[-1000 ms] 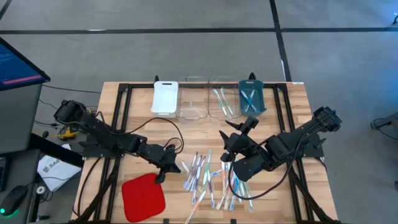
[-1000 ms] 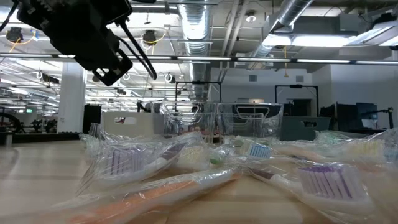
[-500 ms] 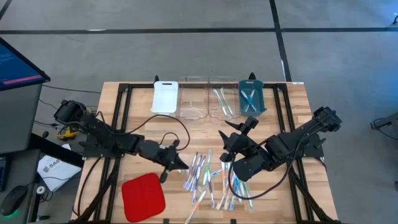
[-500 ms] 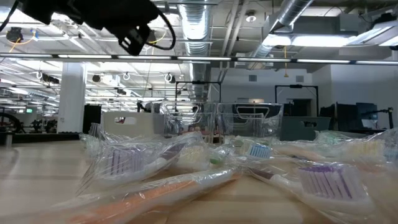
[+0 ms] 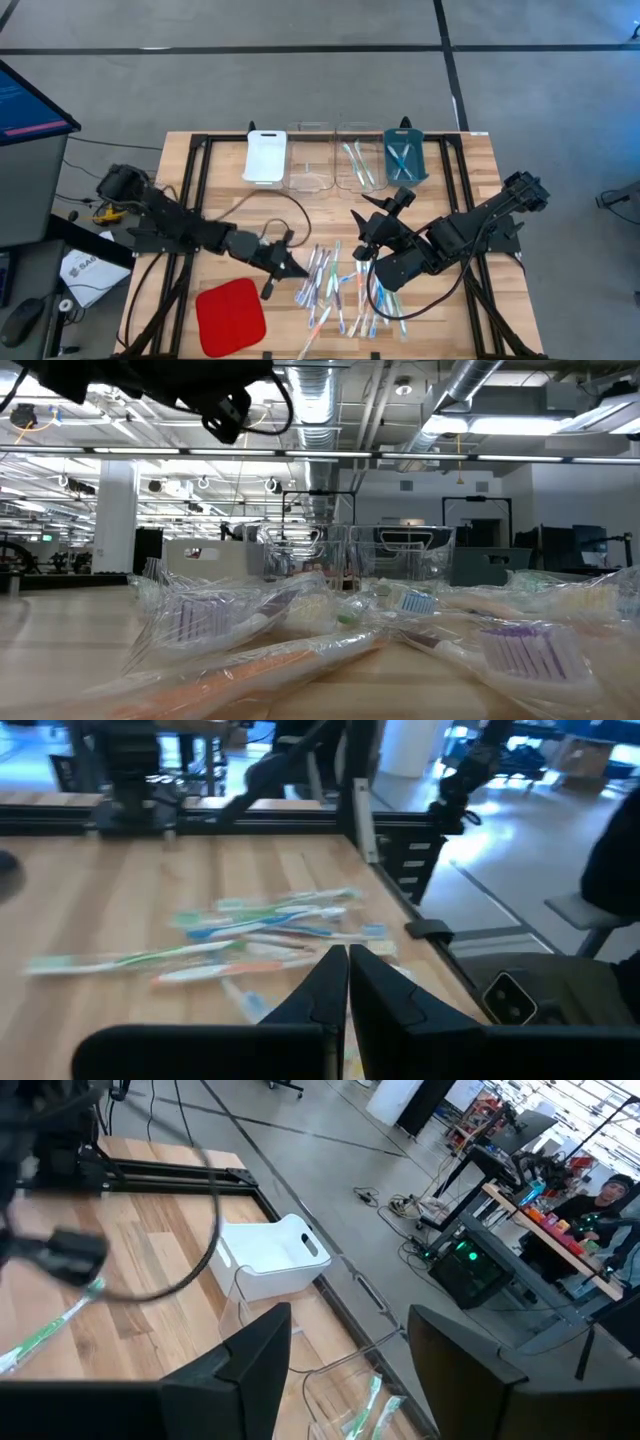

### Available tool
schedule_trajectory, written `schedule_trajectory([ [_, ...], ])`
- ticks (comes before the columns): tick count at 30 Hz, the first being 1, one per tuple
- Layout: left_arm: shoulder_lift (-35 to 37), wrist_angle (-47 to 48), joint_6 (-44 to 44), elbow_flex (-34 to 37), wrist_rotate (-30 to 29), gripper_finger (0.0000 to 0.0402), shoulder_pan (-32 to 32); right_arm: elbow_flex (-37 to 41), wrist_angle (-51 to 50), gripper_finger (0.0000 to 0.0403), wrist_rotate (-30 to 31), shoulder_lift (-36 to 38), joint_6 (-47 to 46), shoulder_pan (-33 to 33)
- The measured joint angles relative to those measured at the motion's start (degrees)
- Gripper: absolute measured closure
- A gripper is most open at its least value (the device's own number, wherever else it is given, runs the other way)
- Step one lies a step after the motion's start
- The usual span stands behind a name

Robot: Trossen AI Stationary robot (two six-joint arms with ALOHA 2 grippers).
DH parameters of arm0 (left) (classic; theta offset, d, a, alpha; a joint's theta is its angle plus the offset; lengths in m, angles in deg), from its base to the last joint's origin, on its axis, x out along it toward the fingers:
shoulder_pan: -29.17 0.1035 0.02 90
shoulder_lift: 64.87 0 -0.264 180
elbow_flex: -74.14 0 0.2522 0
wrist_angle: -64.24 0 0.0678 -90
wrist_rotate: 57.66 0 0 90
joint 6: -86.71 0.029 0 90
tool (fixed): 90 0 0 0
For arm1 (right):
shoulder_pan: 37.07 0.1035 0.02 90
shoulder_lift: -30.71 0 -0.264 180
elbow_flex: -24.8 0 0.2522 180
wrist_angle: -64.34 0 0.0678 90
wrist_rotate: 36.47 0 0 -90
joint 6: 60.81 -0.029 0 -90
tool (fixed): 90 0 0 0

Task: Pick & Place Toothbrushes
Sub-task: Put the violet toothbrush into the white bin

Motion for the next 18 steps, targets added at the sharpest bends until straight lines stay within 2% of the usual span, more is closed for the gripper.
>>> schedule_trajectory([
  [4, -8.57, -8.21, -0.01, 0.04, 0.16, 0.0394, -1.05, -0.01, 0.02, 0.0209, 0.0, 0.0, -0.02, -0.52],
  [7, -11.34, -12.15, -0.05, 0.04, 0.19, 0.0394, -0.82, -0.01, 0.01, 0.0207, 0.0, 0.0, -0.02, -0.54],
  [11, -9.81, -12.28, 0.42, 0.04, 0.06, 0.0394, -0.39, -0.01, 0.0, 0.0206, -0.1, -0.02, -0.02, -0.54],
  [18, -4.13, -12.76, 7.9, 0.02, 0.34, 0.0394, -0.79, 0.01, 0.0, 0.0204, -0.19, -0.02, 1.31, -0.5],
])
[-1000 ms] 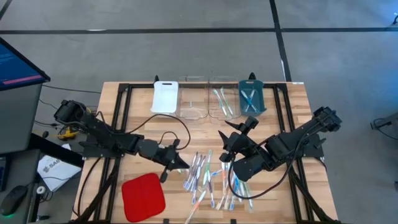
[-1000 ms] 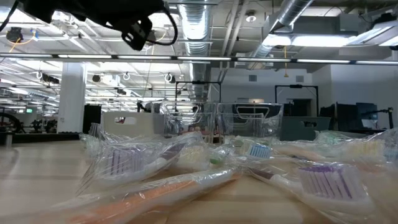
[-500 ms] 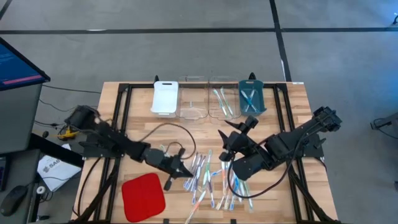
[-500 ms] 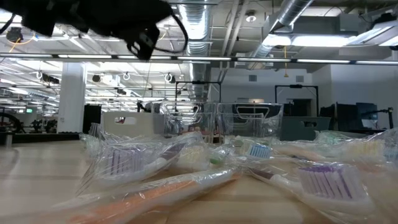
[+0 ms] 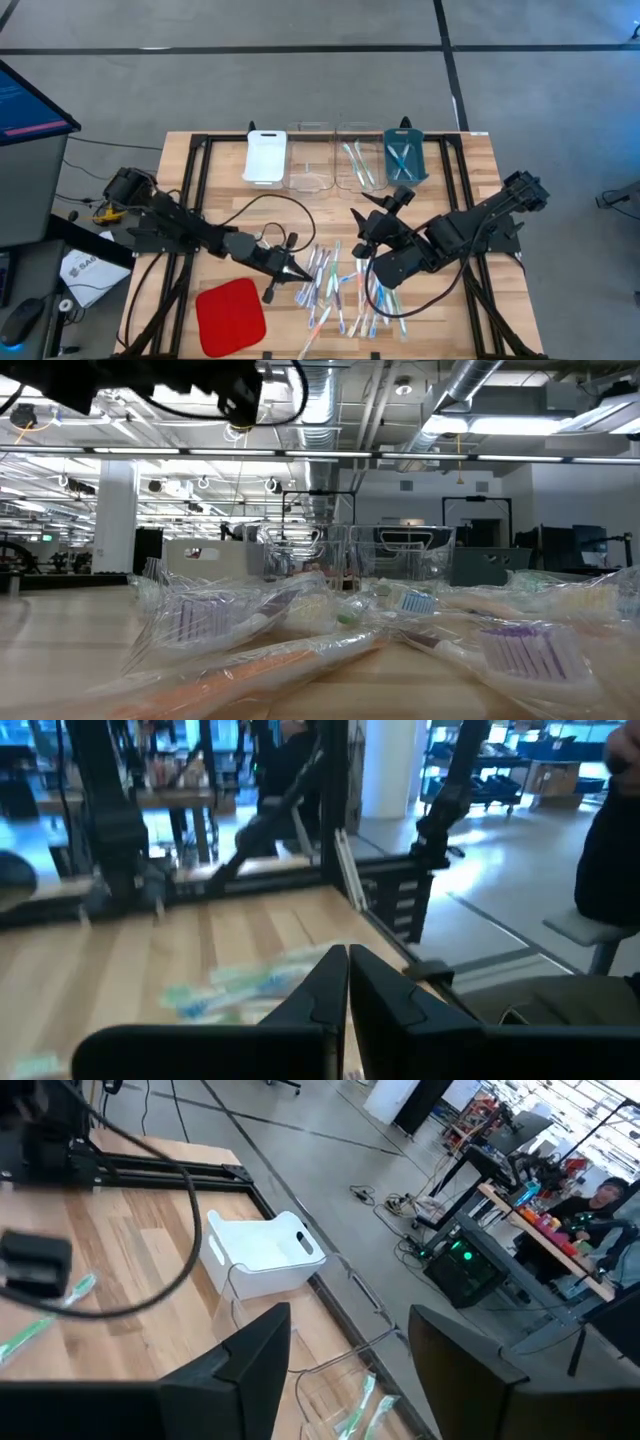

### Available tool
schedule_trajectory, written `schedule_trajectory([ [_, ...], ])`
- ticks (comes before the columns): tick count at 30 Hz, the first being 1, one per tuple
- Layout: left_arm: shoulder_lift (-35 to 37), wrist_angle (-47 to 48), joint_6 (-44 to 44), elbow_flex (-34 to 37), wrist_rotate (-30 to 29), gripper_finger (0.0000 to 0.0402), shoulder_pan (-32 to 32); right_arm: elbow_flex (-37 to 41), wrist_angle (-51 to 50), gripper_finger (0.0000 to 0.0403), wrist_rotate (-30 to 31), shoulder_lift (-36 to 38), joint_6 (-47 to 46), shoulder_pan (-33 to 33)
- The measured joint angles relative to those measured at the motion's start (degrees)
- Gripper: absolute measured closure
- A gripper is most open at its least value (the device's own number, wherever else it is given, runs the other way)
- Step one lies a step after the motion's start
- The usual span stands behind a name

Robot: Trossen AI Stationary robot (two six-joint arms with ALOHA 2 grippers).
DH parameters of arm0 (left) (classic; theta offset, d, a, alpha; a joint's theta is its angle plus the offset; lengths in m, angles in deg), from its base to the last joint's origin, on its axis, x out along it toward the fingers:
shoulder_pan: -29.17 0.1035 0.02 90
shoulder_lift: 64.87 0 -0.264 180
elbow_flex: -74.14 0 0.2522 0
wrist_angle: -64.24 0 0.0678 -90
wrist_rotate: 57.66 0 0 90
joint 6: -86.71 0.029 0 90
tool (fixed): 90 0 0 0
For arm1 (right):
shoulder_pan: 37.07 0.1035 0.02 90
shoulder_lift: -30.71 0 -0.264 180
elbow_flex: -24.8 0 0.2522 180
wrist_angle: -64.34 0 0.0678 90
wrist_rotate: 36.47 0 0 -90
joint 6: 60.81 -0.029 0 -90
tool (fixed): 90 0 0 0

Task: Pick & Place Toothbrushes
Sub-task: Put the violet toothbrush into the white bin

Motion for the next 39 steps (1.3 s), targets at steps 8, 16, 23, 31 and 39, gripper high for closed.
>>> schedule_trajectory([
  [8, 1.81, 12.3, 0.83, 0.04, 0.08, 0.0394, -1.71, -0.04, 1.88, 0.0212, -13.2, -6.02, 11.14, -0.68],
  [16, 4.98, 26.68, -2.51, 0.0, 0.0, 0.0394, -3.35, 0.01, 4.72, 0.0235, -15.84, -18.43, 26.31, -3.01],
  [23, 10.42, 35.38, -7.17, -0.01, -0.26, 0.0394, -5.48, -0.57, 5.43, 0.024, -16.37, -26.4, 36.86, -0.62],
  [31, 13.41, 23.25, -10.81, 6.35, -3.32, 0.0394, -10.88, -6.31, 14.22, 0.0243, -37.62, -22.57, 31.44, 3.87],
  [39, 11.08, 2.69, -13.79, 11.93, -5.02, 0.0394, -14.98, -6.14, 24.0, 0.0261, -65.91, -19.54, 32.45, 1.94],
])
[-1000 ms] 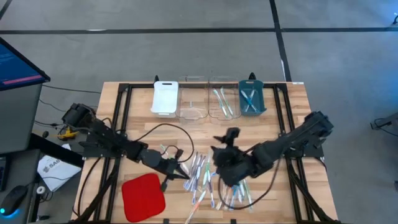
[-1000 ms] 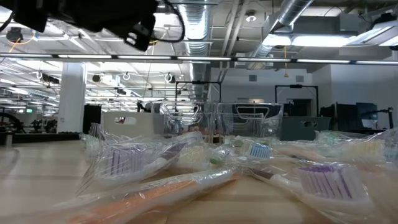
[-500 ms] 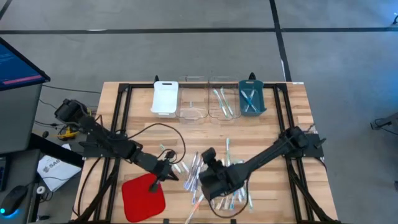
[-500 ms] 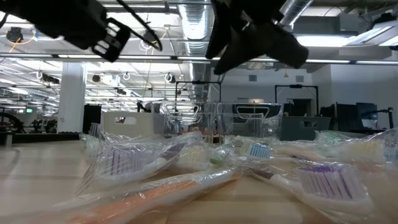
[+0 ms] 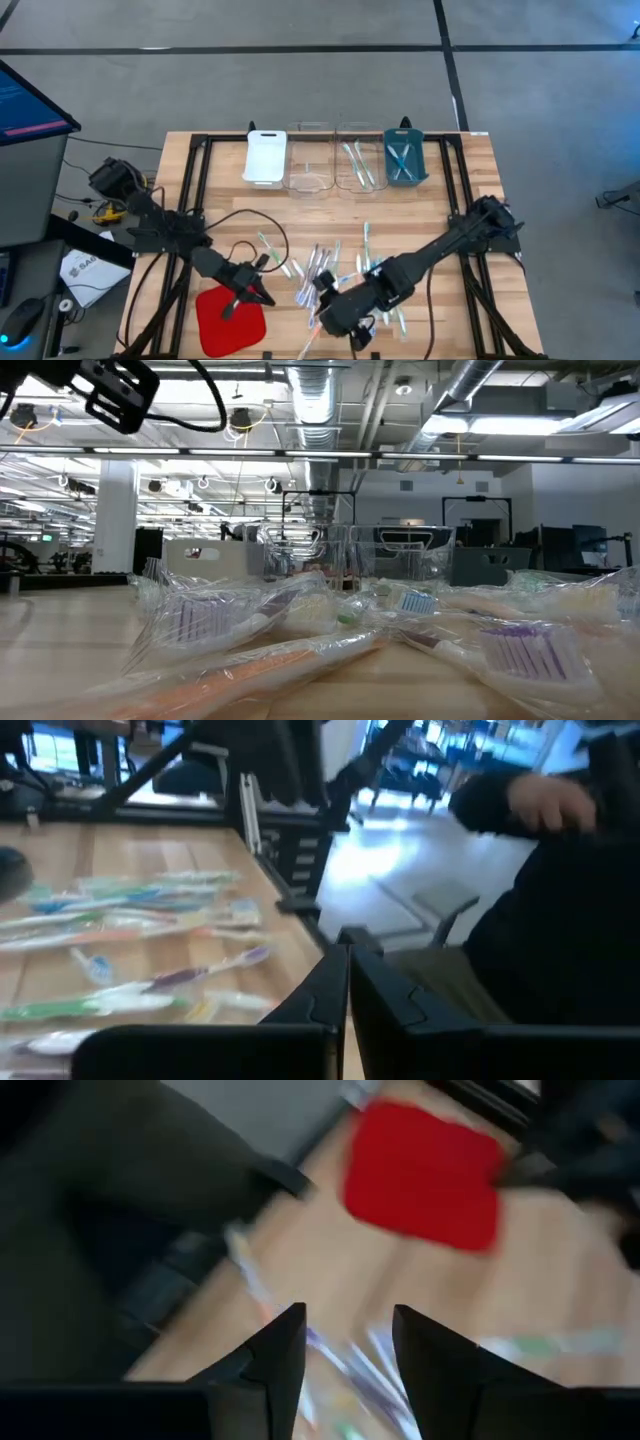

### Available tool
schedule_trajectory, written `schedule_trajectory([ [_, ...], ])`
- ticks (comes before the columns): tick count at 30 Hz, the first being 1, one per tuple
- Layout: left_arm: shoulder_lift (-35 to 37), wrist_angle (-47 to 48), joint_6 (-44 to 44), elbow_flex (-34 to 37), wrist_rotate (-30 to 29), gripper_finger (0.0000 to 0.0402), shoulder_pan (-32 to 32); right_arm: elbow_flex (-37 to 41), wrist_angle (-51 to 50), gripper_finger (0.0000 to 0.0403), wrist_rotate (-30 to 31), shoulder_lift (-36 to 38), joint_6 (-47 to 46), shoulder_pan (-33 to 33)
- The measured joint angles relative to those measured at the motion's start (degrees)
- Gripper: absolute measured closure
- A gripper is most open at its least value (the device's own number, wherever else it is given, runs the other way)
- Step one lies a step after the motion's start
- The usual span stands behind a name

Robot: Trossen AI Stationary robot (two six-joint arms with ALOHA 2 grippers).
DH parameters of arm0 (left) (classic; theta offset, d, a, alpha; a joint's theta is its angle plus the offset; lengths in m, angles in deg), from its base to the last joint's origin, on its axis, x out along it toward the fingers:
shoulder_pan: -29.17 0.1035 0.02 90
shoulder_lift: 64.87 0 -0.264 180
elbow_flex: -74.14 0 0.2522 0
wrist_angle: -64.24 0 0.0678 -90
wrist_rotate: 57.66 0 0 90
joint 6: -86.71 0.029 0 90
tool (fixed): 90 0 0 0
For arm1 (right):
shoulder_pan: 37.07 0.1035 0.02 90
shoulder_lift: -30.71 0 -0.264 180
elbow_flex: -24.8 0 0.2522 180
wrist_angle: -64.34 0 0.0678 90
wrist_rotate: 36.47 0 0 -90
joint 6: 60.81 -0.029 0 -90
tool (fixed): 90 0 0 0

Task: Pick & Place Toothbrushes
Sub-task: Put the violet toothbrush into the white bin

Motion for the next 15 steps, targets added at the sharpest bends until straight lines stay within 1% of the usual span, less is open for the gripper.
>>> schedule_trajectory([
  [1, -0.32, -0.7, -0.15, 0.0, -0.82, 0.0394, -0.58, 0.0, 0.43, 0.0263, -1.91, -0.02, 1.03, -0.41],
  [4, -0.49, -1.21, -0.34, 0.02, -2.98, 0.0394, -2.16, 0.03, -2.03, 0.0265, -4.56, -0.02, 2.24, -2.22],
  [8, -0.49, -1.25, -0.52, 0.02, -5.86, 0.0394, -4.08, 1.48, -6.28, 0.0265, -4.52, -0.09, 3.0, -6.14],
  [15, -0.49, -1.29, -0.69, 0.02, -10.48, 0.0394, -5.81, 7.92, -4.15, 0.0265, -4.54, -0.12, 6.99, -11.7],
])
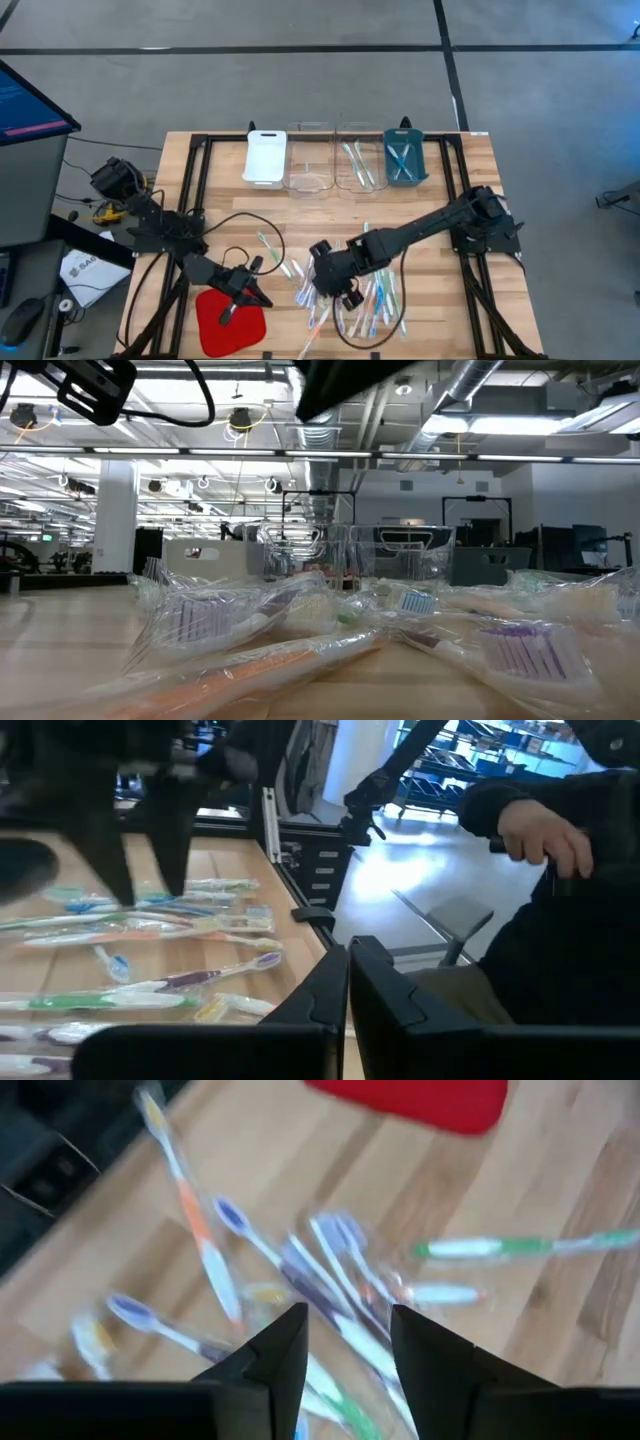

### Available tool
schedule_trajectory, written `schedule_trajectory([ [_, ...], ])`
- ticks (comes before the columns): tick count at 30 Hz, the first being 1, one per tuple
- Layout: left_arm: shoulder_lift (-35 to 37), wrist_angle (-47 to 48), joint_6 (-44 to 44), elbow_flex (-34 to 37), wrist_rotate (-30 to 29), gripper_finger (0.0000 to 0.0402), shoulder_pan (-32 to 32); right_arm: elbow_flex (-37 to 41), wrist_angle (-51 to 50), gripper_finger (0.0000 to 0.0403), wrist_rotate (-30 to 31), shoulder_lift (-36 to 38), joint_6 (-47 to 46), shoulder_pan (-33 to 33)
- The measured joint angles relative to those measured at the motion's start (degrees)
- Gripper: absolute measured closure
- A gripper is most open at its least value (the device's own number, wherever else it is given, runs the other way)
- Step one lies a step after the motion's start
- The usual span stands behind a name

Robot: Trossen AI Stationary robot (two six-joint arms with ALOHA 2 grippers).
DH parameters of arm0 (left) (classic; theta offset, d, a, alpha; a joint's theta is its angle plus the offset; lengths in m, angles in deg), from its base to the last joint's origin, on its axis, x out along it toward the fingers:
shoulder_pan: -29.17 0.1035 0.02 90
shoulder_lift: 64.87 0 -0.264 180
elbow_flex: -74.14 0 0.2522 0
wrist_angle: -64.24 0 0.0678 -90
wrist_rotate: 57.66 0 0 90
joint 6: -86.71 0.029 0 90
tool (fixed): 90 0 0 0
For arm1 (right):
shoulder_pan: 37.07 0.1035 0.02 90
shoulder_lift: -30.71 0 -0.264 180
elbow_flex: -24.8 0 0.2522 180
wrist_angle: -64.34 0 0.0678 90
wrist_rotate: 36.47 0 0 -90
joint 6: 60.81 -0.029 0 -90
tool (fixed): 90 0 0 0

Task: Pick & Place Toothbrushes
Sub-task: Put the violet toothbrush into the white bin

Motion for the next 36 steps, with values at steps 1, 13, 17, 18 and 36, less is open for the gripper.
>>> schedule_trajectory([
  [1, 0.0, -0.02, -0.09, 0.0, -0.64, 0.0394, -0.27, 1.25, 1.06, 0.0266, 0.0, -0.01, 0.89, -0.51],
  [13, -0.02, 0.16, -1.02, 0.02, -2.6, 0.0394, -0.67, 10.19, 10.66, 0.0245, 8.54, -0.1, 18.36, 2.1],
  [17, -0.02, 0.22, -0.96, 0.02, -2.97, 0.0394, -0.67, 10.09, 14.73, 0.0231, 15.83, -0.07, 22.0, 4.57],
  [18, -0.02, 0.24, -0.95, 0.02, -3.06, 0.0394, -0.67, 10.09, 15.49, 0.0227, 15.86, -0.07, 22.17, 4.91],
  [36, -2.1, -0.8, -0.87, 0.26, -3.56, 0.0394, -0.1, -2.18, 7.2, 0.0189, 15.68, -14.96, 19.84, 6.33],
])
